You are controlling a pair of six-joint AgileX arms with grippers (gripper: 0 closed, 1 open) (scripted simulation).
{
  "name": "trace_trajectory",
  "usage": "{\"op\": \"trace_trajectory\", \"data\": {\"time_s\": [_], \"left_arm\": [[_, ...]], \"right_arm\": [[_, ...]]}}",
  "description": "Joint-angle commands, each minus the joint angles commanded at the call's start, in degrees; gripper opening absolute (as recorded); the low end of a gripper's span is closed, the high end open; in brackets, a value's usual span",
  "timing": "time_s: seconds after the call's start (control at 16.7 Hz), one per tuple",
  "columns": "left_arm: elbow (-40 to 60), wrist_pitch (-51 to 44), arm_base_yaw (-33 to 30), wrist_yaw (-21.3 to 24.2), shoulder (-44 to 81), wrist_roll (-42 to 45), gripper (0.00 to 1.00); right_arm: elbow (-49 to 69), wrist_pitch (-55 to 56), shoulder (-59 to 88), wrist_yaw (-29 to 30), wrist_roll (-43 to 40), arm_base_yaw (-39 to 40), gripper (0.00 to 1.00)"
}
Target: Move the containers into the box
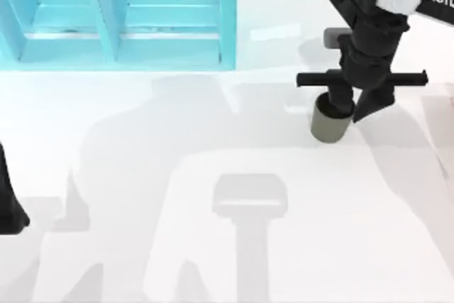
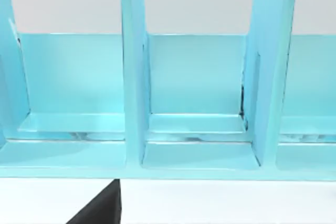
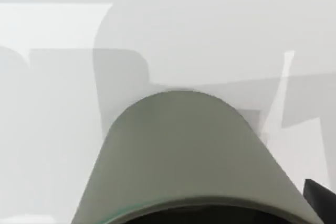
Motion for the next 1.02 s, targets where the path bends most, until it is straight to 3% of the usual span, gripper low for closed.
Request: {"op": "trace_trajectory", "data": {"time_s": [0.6,1.02], "left_arm": [[0.0,0.0,0.0,0.0,0.0,0.0,1.0],[0.0,0.0,0.0,0.0,0.0,0.0,1.0]], "right_arm": [[0.2,-0.2,-0.2,0.0,-0.1,-0.3,0.0],[5.7,-11.3,-4.8,0.0,-7.6,-8.0,0.0]]}}
